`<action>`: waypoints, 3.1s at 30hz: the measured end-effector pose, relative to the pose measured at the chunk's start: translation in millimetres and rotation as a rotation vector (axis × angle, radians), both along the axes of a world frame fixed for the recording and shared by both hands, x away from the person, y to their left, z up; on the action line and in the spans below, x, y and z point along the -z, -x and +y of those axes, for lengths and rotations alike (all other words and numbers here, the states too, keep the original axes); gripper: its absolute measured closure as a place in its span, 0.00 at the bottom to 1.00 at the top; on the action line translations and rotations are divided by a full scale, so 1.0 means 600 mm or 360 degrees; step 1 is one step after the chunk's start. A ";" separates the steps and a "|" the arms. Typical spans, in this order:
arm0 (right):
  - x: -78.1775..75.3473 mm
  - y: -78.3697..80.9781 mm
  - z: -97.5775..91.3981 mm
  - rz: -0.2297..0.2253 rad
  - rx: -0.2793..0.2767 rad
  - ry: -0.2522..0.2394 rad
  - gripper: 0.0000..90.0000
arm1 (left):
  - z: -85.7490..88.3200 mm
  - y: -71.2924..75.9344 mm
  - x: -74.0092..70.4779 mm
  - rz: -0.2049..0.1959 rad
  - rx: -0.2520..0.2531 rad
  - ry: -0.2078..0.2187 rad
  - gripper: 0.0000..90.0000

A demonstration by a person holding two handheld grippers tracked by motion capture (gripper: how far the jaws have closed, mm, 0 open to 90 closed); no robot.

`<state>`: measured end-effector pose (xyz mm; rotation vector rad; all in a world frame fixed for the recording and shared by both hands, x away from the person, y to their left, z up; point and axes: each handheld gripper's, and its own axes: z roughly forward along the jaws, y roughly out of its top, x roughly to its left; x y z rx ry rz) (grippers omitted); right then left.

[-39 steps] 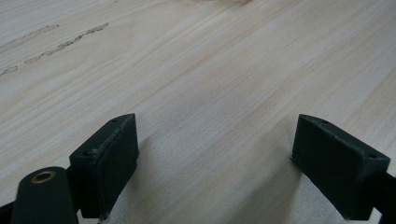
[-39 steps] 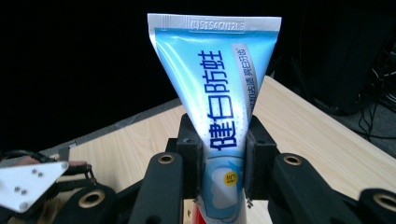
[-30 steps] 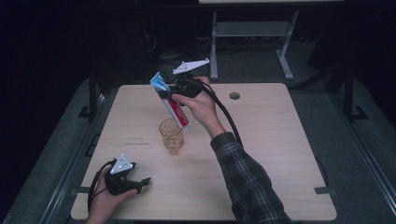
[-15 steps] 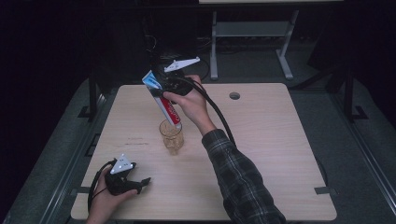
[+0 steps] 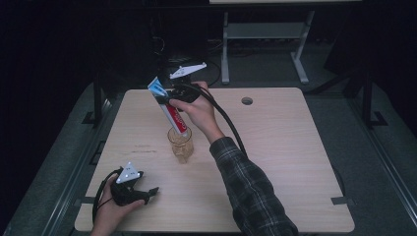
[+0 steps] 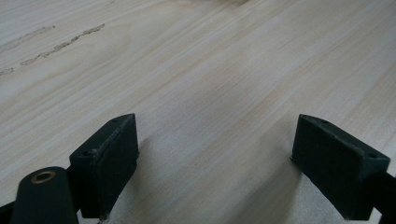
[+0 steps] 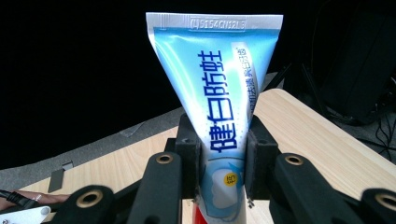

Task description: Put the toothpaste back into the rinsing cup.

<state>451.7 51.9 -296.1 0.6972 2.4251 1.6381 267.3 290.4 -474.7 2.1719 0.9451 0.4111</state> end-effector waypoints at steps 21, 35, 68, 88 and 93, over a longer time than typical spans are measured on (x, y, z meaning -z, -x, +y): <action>0.051 0.007 -0.001 0.0024 -0.0031 0.0023 0.79 | 0.000 0.000 0.000 -0.0002 0.0000 0.0002 0.15; 0.085 0.011 -0.010 0.0064 -0.0035 0.0067 0.79 | 0.000 0.000 0.000 -0.0001 0.0001 -0.0002 0.15; 0.122 0.016 -0.017 0.0113 -0.0032 0.0137 0.73 | 0.000 0.001 0.000 0.0000 0.0000 -0.0002 0.15; 0.104 0.038 -0.114 0.0029 0.0149 0.0149 0.43 | 0.000 0.001 0.000 -0.0001 -0.0004 0.0002 0.15; 0.109 0.050 -0.146 0.0028 0.0187 0.0153 0.42 | 0.000 0.001 0.000 -0.0001 -0.0004 0.0001 0.15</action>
